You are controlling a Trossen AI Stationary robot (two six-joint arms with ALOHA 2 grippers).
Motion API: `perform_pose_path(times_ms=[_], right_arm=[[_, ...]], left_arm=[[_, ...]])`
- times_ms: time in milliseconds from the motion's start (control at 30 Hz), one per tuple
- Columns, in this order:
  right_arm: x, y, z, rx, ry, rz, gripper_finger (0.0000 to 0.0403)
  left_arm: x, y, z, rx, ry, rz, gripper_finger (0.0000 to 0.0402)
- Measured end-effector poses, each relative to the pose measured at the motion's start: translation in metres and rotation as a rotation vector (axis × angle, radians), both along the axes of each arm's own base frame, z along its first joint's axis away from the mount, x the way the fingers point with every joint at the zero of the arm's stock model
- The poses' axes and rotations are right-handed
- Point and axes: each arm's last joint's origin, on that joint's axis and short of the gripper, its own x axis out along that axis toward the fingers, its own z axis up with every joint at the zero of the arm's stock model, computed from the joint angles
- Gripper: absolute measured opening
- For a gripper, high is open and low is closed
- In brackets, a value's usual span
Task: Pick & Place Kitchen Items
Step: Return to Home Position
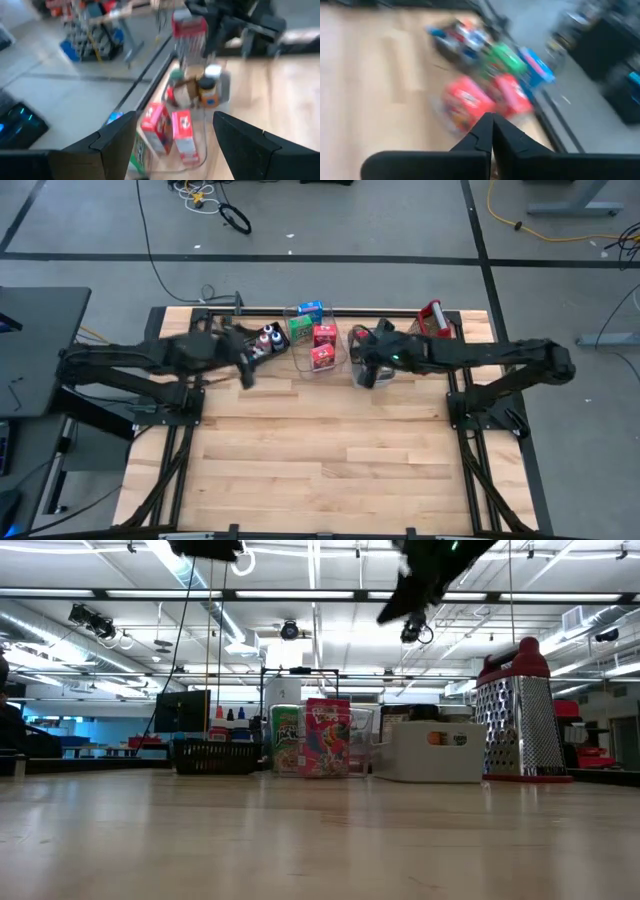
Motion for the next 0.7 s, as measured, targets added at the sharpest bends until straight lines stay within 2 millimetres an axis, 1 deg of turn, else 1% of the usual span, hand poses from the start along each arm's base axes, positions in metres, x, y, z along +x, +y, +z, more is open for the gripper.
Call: perform_pose_path(times_ms=[100,167,267,333,400,500,567,700], right_arm=[[-0.015,0.021,0.018,0.023,-0.049,0.148,0.0016],[-0.024,0.033,0.029,0.033,-0.090,0.226,0.0019],[-0.039,0.044,0.041,0.008,-0.135,0.317,0.0018],[-0.048,0.047,0.043,-0.003,-0.161,0.379,0.0015],[-0.056,0.050,0.039,0.005,-0.195,0.439,0.0011],[-0.068,0.051,0.026,0.015,-0.261,0.503,0.0010],[-0.078,0.051,0.015,0.005,-0.301,0.524,0.0011],[-0.098,0.048,-0.001,-0.009,-0.381,0.531,0.0018]], left_arm=[[-0.028,-0.001,0.017,-0.003,-0.094,-0.053,0.0270],[-0.048,-0.001,0.024,0.001,-0.137,-0.101,0.0270],[-0.073,-0.003,0.030,-0.007,-0.180,-0.188,0.0270],[-0.084,-0.004,0.032,-0.022,-0.204,-0.226,0.0270],[-0.095,-0.004,0.032,-0.031,-0.210,-0.250,0.0270],[-0.107,-0.004,0.030,-0.024,-0.235,-0.266,0.0270],[-0.114,-0.004,0.020,-0.004,-0.236,-0.270,0.0270],[-0.118,-0.004,-0.011,0.005,-0.266,-0.272,0.0270]])
